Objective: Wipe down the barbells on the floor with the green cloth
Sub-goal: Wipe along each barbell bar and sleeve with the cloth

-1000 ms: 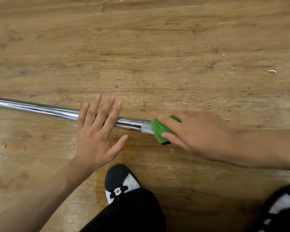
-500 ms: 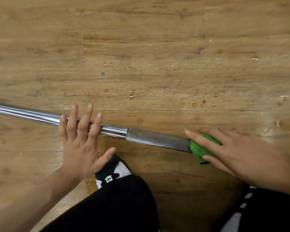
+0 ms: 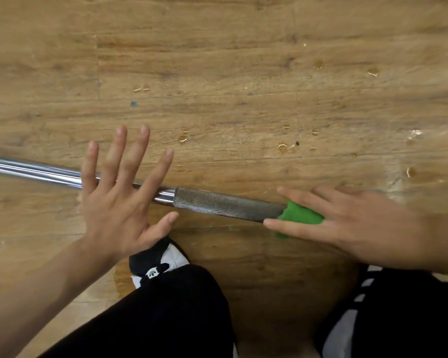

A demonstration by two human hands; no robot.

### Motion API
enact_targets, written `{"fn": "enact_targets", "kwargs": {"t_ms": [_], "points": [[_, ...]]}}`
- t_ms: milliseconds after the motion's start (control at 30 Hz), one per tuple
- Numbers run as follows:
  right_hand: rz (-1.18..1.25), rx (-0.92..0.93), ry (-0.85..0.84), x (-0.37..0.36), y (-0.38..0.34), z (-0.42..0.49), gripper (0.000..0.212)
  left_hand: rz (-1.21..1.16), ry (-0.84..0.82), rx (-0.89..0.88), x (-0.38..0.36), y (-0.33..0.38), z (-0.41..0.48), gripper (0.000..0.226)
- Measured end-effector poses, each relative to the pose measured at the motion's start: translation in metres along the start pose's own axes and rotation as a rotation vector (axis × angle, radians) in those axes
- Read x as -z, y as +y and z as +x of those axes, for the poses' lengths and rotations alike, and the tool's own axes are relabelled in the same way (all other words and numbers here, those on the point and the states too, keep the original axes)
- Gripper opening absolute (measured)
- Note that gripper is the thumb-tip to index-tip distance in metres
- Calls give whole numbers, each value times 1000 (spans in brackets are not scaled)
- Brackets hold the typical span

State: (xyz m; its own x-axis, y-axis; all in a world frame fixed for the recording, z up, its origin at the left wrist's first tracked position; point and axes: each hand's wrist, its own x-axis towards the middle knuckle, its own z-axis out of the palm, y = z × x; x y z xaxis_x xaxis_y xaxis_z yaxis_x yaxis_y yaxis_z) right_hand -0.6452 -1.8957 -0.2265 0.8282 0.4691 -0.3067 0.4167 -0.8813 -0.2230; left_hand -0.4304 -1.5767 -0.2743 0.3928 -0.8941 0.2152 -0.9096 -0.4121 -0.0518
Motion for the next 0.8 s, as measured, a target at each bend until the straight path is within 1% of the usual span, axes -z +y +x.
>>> {"fn": "enact_targets", "kwargs": {"t_ms": [100,200,300,367,433,533,567,633,700,800], "points": [[34,-62,49,-6,0,0,90,36,9,-1,-3,-1,8,79],[-15,-49,101,1,-2,32,87,18,-6,25,-2,-4,19,76],[-43,-114,220,12,-8,82,83,35,-19,33,-2,-6,33,75],[0,-193,202,18,-12,114,76,16,-32,48,-2,-9,44,75],[-41,-223,226,21,-6,127,72,-28,-59,37,-3,-15,53,75],[-69,-210,274,15,19,93,51,-80,-101,-16,-3,-36,63,74],[-63,-214,268,10,28,74,48,-64,-109,-25,-2,-47,65,75],[-59,-238,252,7,45,42,47,-14,-144,0,-2,-66,71,81],[-132,-226,230,10,62,26,51,-26,-169,38,-5,-75,77,87],[-244,-215,241,12,78,25,55,-97,-83,73,-13,-72,87,82]]}}
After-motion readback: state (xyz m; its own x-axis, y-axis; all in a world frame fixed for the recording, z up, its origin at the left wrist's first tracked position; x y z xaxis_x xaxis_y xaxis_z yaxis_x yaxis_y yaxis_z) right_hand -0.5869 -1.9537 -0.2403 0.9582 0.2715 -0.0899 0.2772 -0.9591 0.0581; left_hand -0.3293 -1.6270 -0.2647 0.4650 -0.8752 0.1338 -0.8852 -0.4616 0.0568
